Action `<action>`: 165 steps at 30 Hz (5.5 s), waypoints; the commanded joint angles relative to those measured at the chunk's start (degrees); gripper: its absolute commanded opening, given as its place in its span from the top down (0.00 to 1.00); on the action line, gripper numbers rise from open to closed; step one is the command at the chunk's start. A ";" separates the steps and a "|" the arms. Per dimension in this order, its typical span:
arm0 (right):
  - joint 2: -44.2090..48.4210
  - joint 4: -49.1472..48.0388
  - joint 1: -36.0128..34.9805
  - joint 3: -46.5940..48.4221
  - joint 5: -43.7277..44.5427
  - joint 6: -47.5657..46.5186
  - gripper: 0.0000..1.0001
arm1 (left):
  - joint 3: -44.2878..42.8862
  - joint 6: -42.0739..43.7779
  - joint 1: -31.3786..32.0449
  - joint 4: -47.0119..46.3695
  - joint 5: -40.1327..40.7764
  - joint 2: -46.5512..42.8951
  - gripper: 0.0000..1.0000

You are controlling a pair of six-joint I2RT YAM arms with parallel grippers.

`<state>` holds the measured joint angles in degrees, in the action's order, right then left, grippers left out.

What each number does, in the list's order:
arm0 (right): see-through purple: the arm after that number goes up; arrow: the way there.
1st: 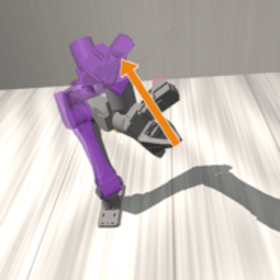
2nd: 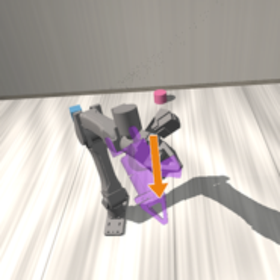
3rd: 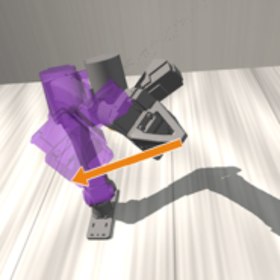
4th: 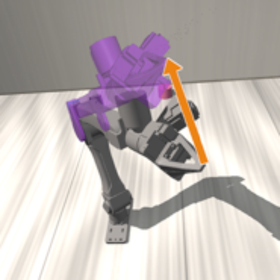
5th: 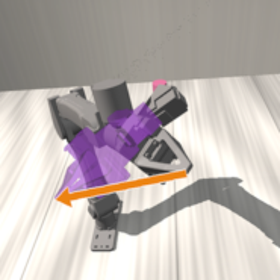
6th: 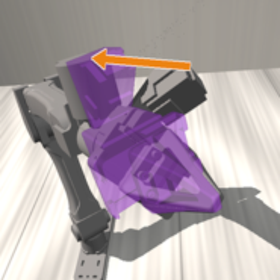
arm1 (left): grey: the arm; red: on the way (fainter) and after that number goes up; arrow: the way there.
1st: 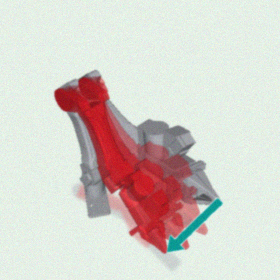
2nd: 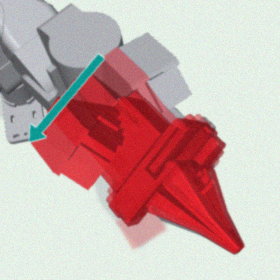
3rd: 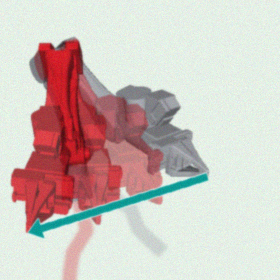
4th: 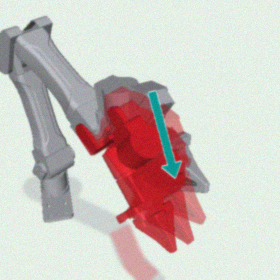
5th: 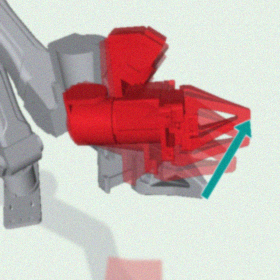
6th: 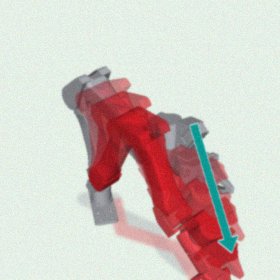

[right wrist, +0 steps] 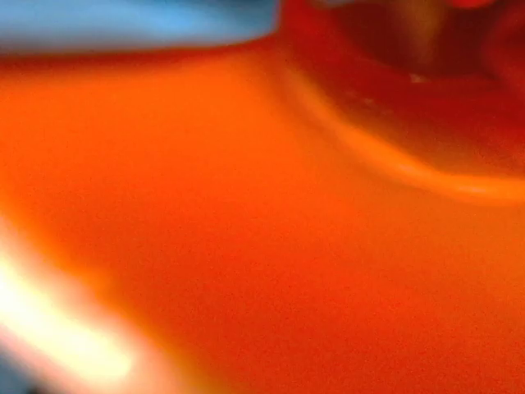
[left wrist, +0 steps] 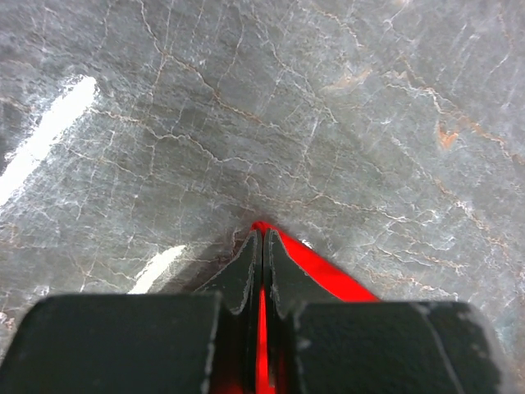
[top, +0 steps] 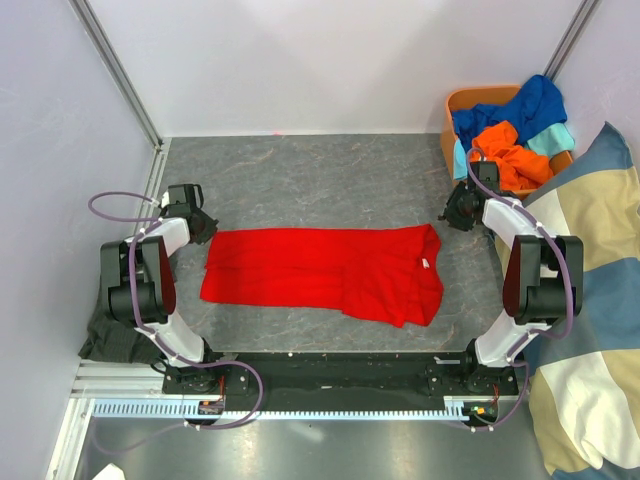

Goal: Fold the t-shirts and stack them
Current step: Fold the other side of the tshirt into a rectangle

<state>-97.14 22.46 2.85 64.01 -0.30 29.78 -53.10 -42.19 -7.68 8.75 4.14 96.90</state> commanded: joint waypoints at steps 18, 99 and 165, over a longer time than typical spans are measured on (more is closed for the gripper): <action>0.38 -4.18 -2.93 -3.63 -16.58 -2.01 0.55 | -1.30 0.53 -0.32 -2.51 -1.15 0.57 0.98; 6.79 4.08 -10.67 -0.29 4.68 -6.49 1.00 | -1.04 0.01 -0.40 -1.99 -0.89 2.33 0.98; 2.49 4.96 -10.41 4.02 5.22 -6.58 1.00 | -1.48 0.53 -1.98 -0.84 0.17 1.80 0.98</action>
<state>-96.38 25.89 -7.66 64.82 3.11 23.77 -53.10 -42.19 -8.56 7.62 2.90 98.85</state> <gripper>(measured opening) 0.011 0.032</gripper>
